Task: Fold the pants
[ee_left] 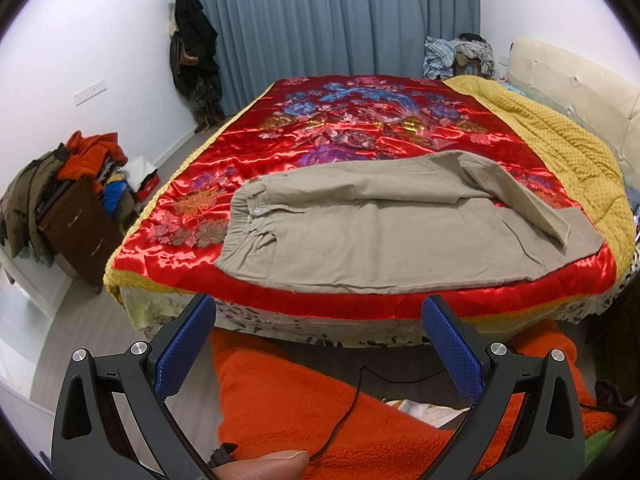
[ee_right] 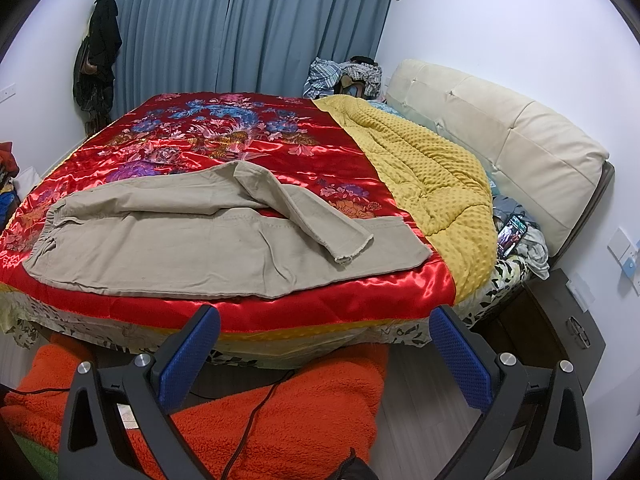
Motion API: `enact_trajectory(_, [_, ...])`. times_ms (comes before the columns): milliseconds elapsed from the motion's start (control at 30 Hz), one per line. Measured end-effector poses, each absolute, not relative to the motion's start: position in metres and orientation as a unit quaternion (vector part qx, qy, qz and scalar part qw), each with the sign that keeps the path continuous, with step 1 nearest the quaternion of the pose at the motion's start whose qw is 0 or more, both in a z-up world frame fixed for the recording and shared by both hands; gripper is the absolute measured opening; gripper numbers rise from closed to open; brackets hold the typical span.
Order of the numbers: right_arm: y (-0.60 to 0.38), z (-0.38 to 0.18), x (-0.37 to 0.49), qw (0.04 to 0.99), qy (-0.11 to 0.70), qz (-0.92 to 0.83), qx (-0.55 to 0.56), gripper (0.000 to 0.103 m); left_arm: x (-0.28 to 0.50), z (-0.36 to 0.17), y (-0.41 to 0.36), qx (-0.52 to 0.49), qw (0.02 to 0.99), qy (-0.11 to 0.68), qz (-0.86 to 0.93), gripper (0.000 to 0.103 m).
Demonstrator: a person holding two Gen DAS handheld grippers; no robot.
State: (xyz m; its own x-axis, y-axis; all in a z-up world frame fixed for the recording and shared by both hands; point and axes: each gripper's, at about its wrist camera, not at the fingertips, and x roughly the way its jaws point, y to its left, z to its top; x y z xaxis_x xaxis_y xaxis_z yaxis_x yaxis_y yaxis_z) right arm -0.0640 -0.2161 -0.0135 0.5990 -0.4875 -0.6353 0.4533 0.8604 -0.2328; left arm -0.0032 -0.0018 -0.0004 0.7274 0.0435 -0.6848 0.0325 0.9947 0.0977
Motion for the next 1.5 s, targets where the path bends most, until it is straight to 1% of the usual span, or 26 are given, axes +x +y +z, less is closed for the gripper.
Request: enact_trajectory(1500, [-0.2087, -0.0200, -0.0567, 0.893, 0.367, -0.258, -0.025, 0.103, -0.0066, -0.0068, 0.0024, 0.058, 0.925, 0.375, 0.005, 0.103])
